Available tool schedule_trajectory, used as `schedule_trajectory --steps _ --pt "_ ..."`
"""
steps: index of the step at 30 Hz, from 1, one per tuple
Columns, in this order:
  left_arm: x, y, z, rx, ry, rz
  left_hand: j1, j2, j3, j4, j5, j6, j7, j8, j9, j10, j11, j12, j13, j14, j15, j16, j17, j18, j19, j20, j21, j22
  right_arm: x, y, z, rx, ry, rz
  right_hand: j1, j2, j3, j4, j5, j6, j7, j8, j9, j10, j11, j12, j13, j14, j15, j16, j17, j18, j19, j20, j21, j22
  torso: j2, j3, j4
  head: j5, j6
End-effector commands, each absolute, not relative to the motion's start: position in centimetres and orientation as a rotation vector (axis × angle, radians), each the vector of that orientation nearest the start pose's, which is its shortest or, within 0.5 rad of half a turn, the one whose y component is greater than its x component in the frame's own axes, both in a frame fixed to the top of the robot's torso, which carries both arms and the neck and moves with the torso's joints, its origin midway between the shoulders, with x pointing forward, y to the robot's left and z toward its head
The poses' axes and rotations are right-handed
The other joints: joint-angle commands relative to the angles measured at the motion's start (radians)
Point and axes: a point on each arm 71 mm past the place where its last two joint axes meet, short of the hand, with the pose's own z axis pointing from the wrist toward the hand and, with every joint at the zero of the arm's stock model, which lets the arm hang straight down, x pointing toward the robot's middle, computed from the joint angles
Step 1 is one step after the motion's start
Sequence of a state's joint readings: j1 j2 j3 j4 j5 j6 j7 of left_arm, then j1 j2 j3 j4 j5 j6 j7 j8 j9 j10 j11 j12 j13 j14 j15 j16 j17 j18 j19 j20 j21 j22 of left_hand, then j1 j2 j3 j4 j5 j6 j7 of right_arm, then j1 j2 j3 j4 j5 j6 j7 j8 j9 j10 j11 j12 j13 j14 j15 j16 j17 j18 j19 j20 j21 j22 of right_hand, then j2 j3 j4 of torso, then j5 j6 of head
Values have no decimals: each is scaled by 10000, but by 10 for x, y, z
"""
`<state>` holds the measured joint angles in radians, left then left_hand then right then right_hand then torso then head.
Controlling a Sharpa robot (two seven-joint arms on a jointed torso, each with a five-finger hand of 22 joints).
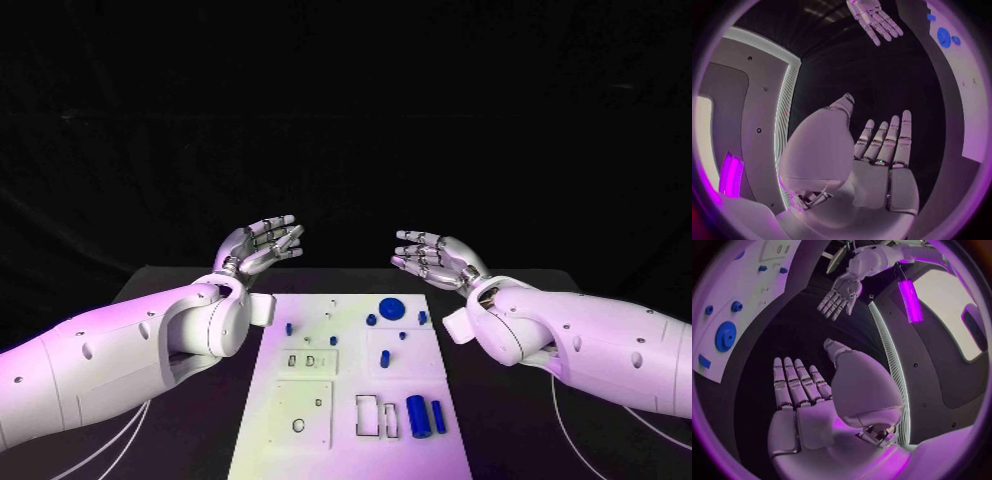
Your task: Assemble the parts on the task board
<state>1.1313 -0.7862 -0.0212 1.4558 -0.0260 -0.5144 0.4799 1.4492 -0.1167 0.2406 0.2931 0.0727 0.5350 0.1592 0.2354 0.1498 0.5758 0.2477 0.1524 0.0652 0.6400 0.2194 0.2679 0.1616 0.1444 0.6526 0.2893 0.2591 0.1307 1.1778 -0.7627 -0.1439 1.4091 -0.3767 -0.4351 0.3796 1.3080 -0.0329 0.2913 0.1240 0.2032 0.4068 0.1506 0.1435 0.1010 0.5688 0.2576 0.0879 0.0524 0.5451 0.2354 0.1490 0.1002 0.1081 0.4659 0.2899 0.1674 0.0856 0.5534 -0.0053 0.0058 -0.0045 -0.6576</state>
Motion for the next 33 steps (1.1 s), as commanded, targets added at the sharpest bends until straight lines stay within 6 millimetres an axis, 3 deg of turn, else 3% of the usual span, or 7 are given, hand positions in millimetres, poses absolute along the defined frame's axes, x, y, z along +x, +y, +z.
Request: schedule_trajectory --steps 1,8,15,19,27,29,33 --pt "492 210 -201 -10950 12977 -14411 59 116 248 -34 -68 1416 1054 598 336 2033 -195 369 66 1017 -238 289 145 275 688 -11 257 20 491 -201 -217 5525 15099 12225 425 -152 457 -665 -161 1904 1324 592 381 2746 -216 134 120 2378 -284 447 266 457 2016 -10 698 174 105 14 38 -44 -16" --pt "485 212 -196 -10878 13099 -14616 46 -14 747 -55 -87 2474 838 826 406 3500 -528 221 18 2433 -640 626 452 410 1789 -229 679 11 495 -203 -208 4641 15059 11876 356 -377 904 -949 -203 3571 1163 996 625 3663 -432 -5 126 3247 -535 543 281 695 2754 -36 950 148 283 5 118 -143 -10" --pt "476 215 -188 -10686 13310 -14932 30 -148 929 -62 -98 2663 784 784 369 3893 -616 104 30 2828 -754 726 615 406 2090 -348 804 1 498 -201 -198 2719 15441 11155 262 -797 1626 -1224 -168 4416 886 1109 640 4766 -755 -102 132 4450 -908 845 406 767 3681 -311 1368 223 541 -10 250 -240 -27" --pt "470 215 -182 -10578 13430 -15151 4 -205 992 -66 -102 2731 766 762 354 4011 -643 33 29 2990 -801 793 698 406 2215 -397 868 3 501 -198 -193 1275 15726 10274 184 -993 1796 -1295 -315 4488 880 1040 610 4783 -764 -258 110 4744 -979 883 476 755 3948 -412 1501 256 717 -22 359 -339 -28" --pt "464 211 -174 -10438 13557 -15517 -7 -228 1000 -66 -106 2730 762 748 346 4015 -644 2 25 2989 -800 789 710 401 2232 -405 876 1 503 -189 -191 -1913 16725 8042 34 -1368 1639 -1414 -306 4968 577 1074 632 5429 -1137 -223 173 6690 -1591 1784 1314 751 5388 -1051 2679 821 973 -53 603 -468 -89" --pt "464 209 -173 -10414 13581 -15581 -15 -241 1005 -65 -107 2723 763 734 340 4010 -639 -24 21 2955 -792 767 711 394 2223 -405 869 -7 502 -185 -190 -2681 16754 7385 -35 -1502 1443 -1414 -134 5105 419 1091 642 5680 -1324 -213 216 7737 -1899 2536 1906 755 6103 -1364 3368 1194 1048 -69 660 -545 -114" --pt "464 206 -172 -10387 13622 -15671 -19 -258 1019 -69 -106 2710 777 710 328 4000 -627 -68 16 2895 -775 725 713 385 2196 -400 848 -24 501 -180 -190 -3548 16719 6517 -161 -1631 1135 -1334 -121 5004 324 987 605 5412 -1392 -243 247 7988 -1993 3219 2602 729 6312 -1485 3838 1509 1165 -106 740 -645 -112"
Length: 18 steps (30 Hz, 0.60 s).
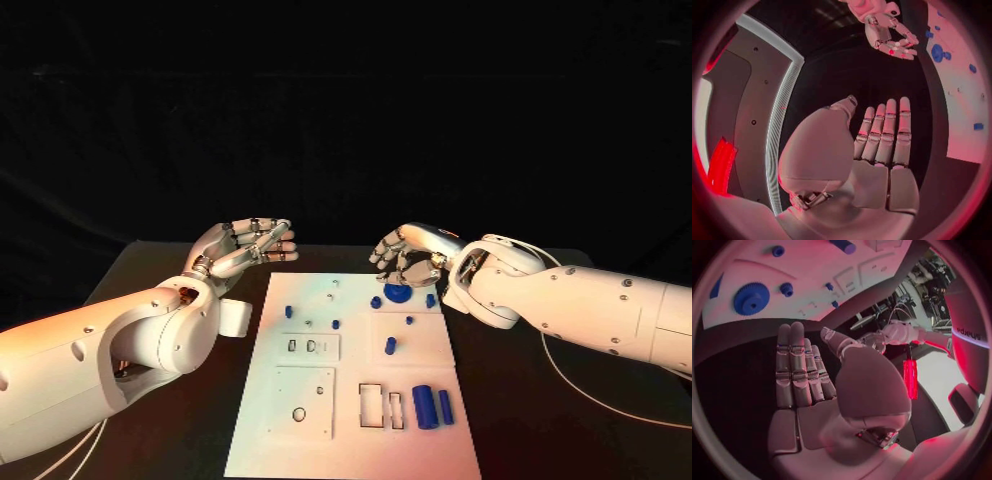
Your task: Assemble the parts on the task board
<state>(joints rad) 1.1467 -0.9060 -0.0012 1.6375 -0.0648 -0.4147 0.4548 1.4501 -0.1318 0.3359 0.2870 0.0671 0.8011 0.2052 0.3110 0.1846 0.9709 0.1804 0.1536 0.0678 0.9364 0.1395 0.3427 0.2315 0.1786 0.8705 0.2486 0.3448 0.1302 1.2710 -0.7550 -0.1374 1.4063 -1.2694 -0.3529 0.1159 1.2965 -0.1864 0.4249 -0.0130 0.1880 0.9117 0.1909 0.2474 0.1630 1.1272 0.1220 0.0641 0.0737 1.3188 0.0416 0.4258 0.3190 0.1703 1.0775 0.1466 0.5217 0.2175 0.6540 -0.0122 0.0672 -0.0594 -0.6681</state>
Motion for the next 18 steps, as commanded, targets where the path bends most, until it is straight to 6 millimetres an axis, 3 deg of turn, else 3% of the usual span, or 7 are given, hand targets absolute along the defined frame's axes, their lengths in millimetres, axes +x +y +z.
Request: schedule_trajectory --steps 1,5,7,8,9,13,18 --pt "464 205 -172 -10381 13637 -15697 -30 -111 69 -9 -50 46 322 -52 -23 46 50 -92 -10 -82 29 -32 16 42 9 9 -15 -24 501 -179 -190 -3750 16717 6282 -32 -82 -256 47 42 -33 -100 -53 -13 -169 -62 2 59 360 -88 702 626 109 293 -91 456 295 186 -44 151 -114 -34" --pt "463 203 -172 -10368 13680 -15770 -28 -118 76 -12 -50 39 328 -63 -28 39 57 -112 -11 -105 36 -48 17 40 -4 13 -24 -32 500 -176 -190 -4292 16703 5647 -20 -76 -422 110 280 63 -226 -37 1 -92 -178 17 178 1184 -278 2242 1703 114 901 -312 1434 931 276 -50 205 -195 -42" --pt "463 202 -171 -10361 13695 -15805 -28 -126 80 -13 -50 30 336 -74 -33 31 64 -131 -13 -125 43 -62 19 38 -17 17 -33 -39 500 -175 -190 -4456 16695 5433 13 -51 -401 158 305 104 -232 -35 10 -98 -201 1 240 1083 -289 2977 2266 84 879 -362 1943 1338 313 -50 221 -230 -38" --pt "463 202 -171 -10356 13702 -15826 -30 -130 83 -13 -51 22 342 -83 -37 24 70 -145 -14 -137 48 -71 20 38 -24 20 -39 -44 500 -175 -191 -4534 16705 5345 36 -48 -364 168 359 162 -235 -8 25 -64 -207 8 269 1185 -305 3334 2487 13 1051 -368 2515 2019 327 -53 237 -241 -54" --pt "463 201 -171 -10350 13709 -15854 -30 -130 83 -13 -51 22 342 -83 -37 24 70 -145 -14 -137 48 -71 20 38 -24 20 -39 -44 500 -174 -191 -4622 16729 5250 28 -73 -299 212 376 192 -217 9 39 1 -229 -9 336 1251 -325 4322 3394 -133 1327 -372 3505 3237 336 -57 248 -243 -66" --pt "462 200 -169 -10331 13721 -15935 -29 -133 85 -14 -51 16 346 -89 -40 19 73 -155 -15 -145 51 -77 21 37 -29 22 -43 -47 498 -171 -193 -4877 16861 5057 -6 -150 -209 314 367 167 -263 17 66 8 -221 1 436 1526 -302 6320 5375 -392 1840 -367 5233 5464 371 -67 266 -275 -100" --pt "462 199 -168 -10316 13725 -16001 -28 -137 88 -15 -51 7 351 -98 -44 10 79 -170 -16 -158 56 -86 22 37 -36 25 -48 -52 496 -168 -195 -5136 17065 4833 -2 -177 -133 405 382 172 -245 53 110 -93 -196 -6 486 1585 -272 7387 6395 -571 2176 -326 6351 6945 403 -76 289 -333 -128"
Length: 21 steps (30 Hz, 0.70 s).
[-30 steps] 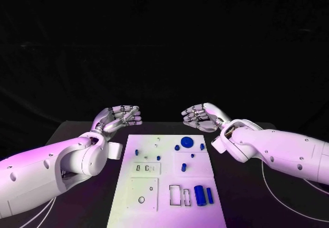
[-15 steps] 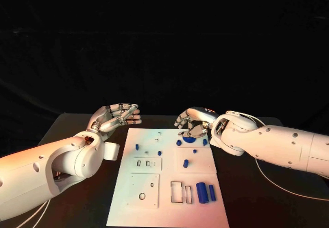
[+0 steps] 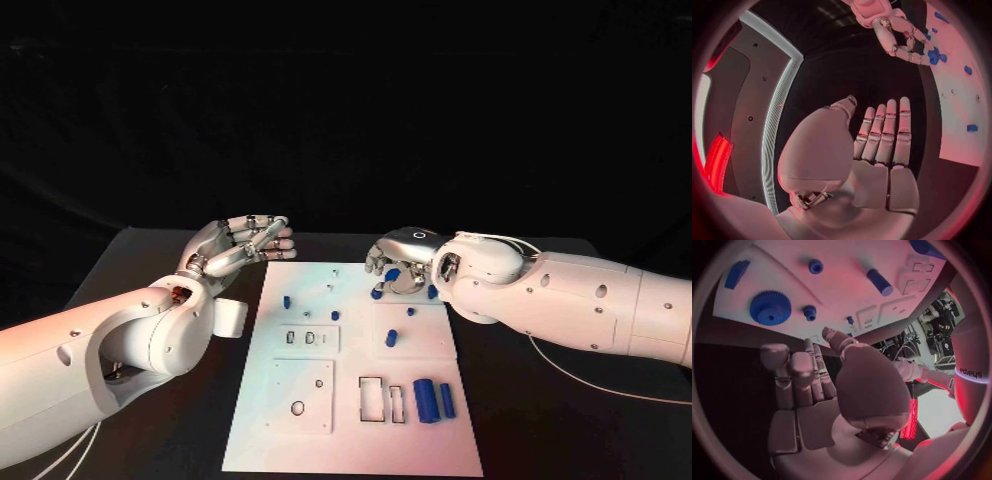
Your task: Assemble the parts on the task board
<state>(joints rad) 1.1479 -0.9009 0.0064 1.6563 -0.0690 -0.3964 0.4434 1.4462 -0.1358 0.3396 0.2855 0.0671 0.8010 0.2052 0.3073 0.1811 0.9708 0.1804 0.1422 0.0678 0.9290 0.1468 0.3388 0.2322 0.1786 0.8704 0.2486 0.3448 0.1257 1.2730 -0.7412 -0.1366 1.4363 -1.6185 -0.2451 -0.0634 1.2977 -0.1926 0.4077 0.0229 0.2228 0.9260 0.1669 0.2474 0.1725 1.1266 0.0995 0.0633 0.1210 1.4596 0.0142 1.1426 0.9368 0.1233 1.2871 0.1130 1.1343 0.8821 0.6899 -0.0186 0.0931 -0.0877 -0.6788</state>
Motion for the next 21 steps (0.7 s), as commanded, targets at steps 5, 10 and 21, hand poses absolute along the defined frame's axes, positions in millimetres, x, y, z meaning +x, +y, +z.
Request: schedule_trajectory --steps 5,10,21 --pt "462 200 -167 -10315 13743 -16029 12 -101 53 -1 -52 3 353 -67 -11 6 81 -65 -17 -92 -14 -53 15 37 -40 27 -51 -11 497 -169 -197 -5285 17138 4592 -25 -148 35 103 26 51 19 89 50 -262 64 -12 15 210 38 715 669 -174 202 48 690 921 63 -25 43 -44 -19" --pt "462 200 -167 -10317 13750 -16033 11 -101 54 -1 -52 2 354 -69 -12 5 82 -69 -17 -94 -13 -55 16 37 -41 27 -52 -12 495 -166 -199 -5423 17216 4588 -12 -137 35 122 29 55 29 99 63 -329 78 -5 16 239 55 942 913 -217 290 66 912 1241 92 -30 58 2 -42" --pt "462 203 -167 -10335 13751 -15997 8 -104 55 1 -53 0 358 -73 -14 2 86 -79 -17 -105 -9 -64 17 36 -46 30 -55 -16 494 -165 -205 -5630 17295 4530 84 -48 189 150 157 176 60 177 122 -218 92 33 60 319 79 1500 1474 -331 534 103 1494 2077 169 -61 124 -27 -73"
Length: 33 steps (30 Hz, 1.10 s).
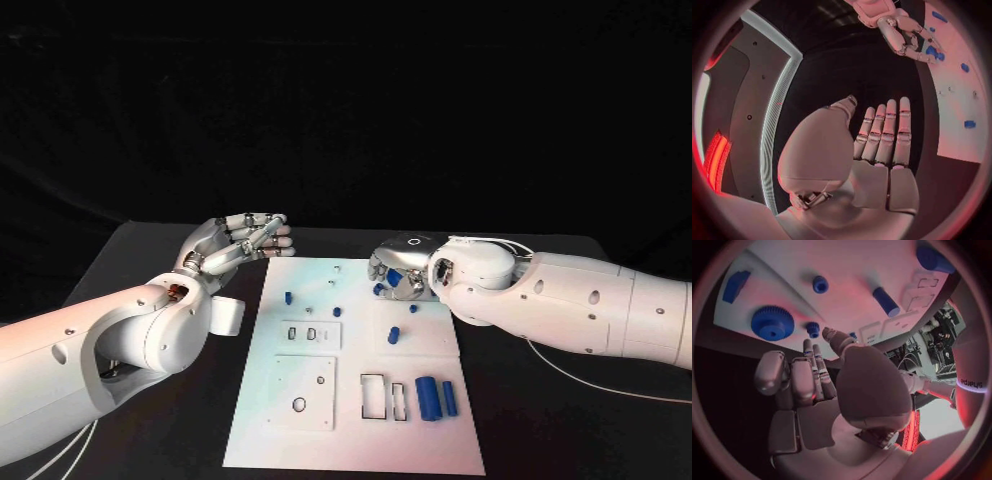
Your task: Assemble the parts on the task board
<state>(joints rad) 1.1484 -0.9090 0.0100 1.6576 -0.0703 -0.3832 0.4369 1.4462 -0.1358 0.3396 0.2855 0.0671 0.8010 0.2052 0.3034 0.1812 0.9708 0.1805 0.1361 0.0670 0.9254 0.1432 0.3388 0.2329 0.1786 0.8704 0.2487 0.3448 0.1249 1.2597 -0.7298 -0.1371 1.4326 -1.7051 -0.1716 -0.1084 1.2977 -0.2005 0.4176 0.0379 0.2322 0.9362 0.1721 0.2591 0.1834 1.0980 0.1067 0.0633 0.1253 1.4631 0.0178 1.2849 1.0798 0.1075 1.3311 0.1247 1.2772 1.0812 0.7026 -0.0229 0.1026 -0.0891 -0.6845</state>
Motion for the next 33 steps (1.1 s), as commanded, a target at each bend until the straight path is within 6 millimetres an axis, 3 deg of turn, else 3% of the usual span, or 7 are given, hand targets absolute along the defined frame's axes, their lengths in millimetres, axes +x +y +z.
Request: schedule_trajectory --steps 1,10,22,33 --pt "462 203 -167 -10336 13751 -15997 4 -109 56 2 -54 -6 365 -42 -18 -5 91 -33 -9 -81 32 -73 11 36 -52 33 -60 -12 495 -165 -205 -5633 17298 4530 94 43 114 3 67 90 12 68 20 87 20 34 20 286 46 112 73 -179 105 -11 102 136 51 -22 39 -26 -13" --pt "462 203 -167 -10338 13766 -16012 4 -109 56 2 -54 -6 365 -42 -18 -5 91 -33 -9 -81 32 -73 11 36 -52 33 -60 -12 495 -164 -208 -5604 17308 4548 138 219 451 96 -57 223 20 130 78 291 15 42 40 303 53 404 332 -237 210 9 412 588 84 -49 121 -134 -104" --pt "463 202 -167 -10347 13813 -16032 2 -109 61 2 -55 -12 371 -52 -23 -13 97 -54 -9 -91 38 -83 16 37 -58 38 -65 -19 499 -168 -209 -5442 17266 4400 303 460 1157 126 -504 424 -22 263 211 570 -35 30 37 313 26 704 558 -295 310 1 730 1069 116 -77 188 -280 -81" --pt "462 204 -167 -10371 13870 -16018 1 -108 63 2 -56 -13 373 -54 -24 -15 98 -58 -9 -91 38 -84 17 38 -58 39 -66 -20 500 -170 -210 -5414 17368 4280 404 435 1409 4 -598 516 -66 364 308 705 -79 35 46 308 -5 784 600 -330 378 -22 873 1303 155 -95 214 -297 -124"
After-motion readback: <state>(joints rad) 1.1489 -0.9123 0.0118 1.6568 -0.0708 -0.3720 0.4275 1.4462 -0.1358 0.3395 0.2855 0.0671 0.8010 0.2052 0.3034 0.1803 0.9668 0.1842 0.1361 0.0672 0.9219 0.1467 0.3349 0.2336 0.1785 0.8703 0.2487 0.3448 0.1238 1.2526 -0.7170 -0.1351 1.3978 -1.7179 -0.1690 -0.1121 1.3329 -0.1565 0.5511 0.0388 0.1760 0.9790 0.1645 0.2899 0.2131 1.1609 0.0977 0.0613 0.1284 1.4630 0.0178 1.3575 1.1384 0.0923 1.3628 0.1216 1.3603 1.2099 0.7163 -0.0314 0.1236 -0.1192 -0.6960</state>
